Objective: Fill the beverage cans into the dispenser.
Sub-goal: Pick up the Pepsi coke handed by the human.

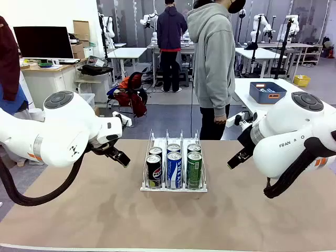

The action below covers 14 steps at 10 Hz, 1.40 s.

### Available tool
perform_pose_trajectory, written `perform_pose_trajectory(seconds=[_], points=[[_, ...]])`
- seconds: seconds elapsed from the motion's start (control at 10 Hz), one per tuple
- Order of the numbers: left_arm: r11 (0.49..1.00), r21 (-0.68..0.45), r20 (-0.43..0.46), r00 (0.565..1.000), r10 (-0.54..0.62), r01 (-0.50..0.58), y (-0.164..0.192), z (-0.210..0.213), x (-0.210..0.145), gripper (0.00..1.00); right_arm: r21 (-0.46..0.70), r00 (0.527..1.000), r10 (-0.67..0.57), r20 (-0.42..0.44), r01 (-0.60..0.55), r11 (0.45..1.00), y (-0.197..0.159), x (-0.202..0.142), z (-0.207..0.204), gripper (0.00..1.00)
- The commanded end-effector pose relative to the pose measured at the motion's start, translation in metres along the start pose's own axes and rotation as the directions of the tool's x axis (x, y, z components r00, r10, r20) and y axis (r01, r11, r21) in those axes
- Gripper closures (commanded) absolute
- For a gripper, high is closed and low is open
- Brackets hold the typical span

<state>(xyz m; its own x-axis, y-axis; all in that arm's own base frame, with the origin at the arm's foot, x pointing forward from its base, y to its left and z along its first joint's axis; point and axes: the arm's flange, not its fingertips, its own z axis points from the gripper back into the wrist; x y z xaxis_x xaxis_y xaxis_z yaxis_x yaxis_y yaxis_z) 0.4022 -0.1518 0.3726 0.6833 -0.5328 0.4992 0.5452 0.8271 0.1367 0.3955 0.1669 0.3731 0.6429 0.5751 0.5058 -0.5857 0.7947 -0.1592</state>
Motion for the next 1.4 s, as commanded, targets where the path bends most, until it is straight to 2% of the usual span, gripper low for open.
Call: perform_pose_trajectory(seconds=[0.0, 1.3], points=[[1.0, 0.0, 0.0, 1.0, 0.0, 0.0, 0.0, 0.0, 0.0, 0.0, 0.0, 1.0, 0.0, 0.0, 0.0, 1.0, 0.0, 0.0, 0.0, 0.0], [1.0, 0.0, 0.0, 1.0, 0.0, 0.0, 0.0, 0.0, 0.0, 0.0, 0.0, 1.0, 0.0, 0.0, 0.0, 1.0, 0.0, 0.0, 0.0, 0.0]])
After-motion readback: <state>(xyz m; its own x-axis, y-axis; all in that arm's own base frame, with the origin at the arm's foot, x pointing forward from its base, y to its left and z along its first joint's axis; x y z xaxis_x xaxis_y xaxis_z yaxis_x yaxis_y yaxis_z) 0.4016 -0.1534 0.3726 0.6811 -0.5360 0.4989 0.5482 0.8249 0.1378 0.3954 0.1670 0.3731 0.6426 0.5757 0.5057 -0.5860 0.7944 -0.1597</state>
